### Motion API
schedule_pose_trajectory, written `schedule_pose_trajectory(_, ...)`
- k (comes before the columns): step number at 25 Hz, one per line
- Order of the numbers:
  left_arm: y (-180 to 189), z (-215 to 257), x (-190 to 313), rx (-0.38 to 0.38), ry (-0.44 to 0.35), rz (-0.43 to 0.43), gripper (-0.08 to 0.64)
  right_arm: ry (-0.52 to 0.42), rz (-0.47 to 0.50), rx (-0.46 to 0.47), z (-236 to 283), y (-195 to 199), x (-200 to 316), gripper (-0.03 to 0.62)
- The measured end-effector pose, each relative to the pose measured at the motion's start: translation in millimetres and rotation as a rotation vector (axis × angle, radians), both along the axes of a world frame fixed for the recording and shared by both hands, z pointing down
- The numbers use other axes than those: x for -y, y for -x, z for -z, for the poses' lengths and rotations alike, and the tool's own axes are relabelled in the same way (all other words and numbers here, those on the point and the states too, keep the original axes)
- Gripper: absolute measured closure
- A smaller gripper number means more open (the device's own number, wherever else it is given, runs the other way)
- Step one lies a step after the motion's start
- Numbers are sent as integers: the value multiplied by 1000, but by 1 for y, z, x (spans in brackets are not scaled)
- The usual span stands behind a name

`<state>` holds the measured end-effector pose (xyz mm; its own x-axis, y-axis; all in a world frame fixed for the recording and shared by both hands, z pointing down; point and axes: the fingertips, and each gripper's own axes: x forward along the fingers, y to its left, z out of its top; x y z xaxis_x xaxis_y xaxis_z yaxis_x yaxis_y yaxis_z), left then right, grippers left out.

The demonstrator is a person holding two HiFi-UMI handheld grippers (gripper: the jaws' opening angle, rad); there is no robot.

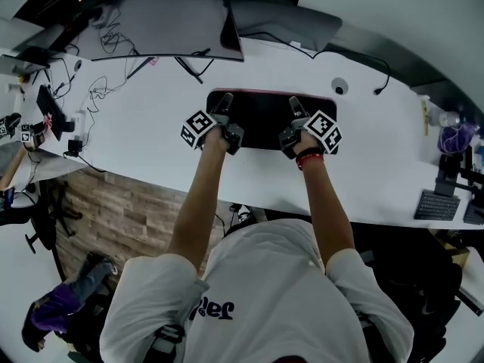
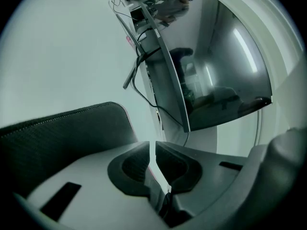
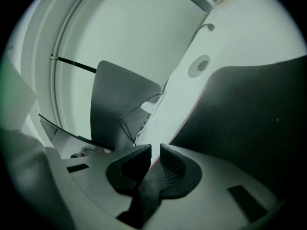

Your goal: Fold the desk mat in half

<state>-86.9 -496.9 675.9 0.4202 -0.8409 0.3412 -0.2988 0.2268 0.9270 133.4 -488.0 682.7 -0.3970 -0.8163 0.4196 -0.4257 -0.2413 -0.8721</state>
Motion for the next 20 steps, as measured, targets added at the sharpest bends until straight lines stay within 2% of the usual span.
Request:
schedule_pose_trajectory(13, -4, 29, -24, 67, -66, -66, 525, -64, 16, -93, 29, -1, -22, 563)
schedule_pose_trajectory(20, -11, 47, -55, 95, -100, -112, 531, -112, 28, -86, 51, 6, -53, 574)
